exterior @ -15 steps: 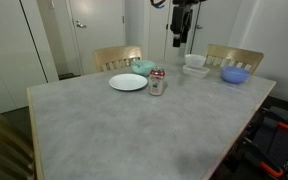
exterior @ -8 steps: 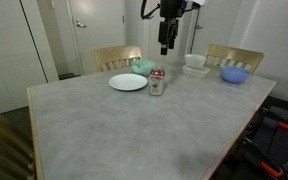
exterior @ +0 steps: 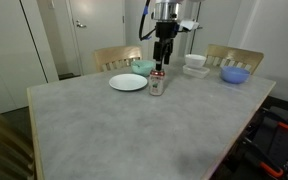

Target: Move the can from left to right.

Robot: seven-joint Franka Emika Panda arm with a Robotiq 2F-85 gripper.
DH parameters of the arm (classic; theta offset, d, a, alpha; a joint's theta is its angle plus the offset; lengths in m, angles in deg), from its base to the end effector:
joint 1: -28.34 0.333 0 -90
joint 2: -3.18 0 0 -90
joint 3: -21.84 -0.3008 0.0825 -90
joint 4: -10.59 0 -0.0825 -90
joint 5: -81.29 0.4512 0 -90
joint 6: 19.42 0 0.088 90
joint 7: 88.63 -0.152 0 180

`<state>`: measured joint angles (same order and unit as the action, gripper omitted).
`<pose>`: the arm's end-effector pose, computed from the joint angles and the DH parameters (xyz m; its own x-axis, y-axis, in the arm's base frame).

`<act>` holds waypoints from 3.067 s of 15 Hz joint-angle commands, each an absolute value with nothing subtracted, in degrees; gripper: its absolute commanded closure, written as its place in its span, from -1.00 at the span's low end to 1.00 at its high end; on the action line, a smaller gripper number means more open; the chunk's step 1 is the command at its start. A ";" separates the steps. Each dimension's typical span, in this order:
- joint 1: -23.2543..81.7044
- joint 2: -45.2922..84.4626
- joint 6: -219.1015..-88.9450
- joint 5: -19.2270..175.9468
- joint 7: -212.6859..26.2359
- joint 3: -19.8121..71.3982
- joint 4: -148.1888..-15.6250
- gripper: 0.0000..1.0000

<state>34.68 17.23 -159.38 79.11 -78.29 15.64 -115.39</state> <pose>0.5797 0.1304 0.1607 0.9109 0.4125 0.0009 0.4125 -0.9109 -0.0016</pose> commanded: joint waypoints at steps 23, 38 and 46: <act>33.41 25.57 -170.56 80.92 -79.24 15.44 -112.51 -1.00; 33.97 18.63 -170.02 82.04 -78.69 13.33 -118.73 0.15; 38.51 14.65 -165.73 88.85 -76.41 4.09 -119.73 0.15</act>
<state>36.62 16.03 -167.16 87.01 -78.11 6.06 -118.86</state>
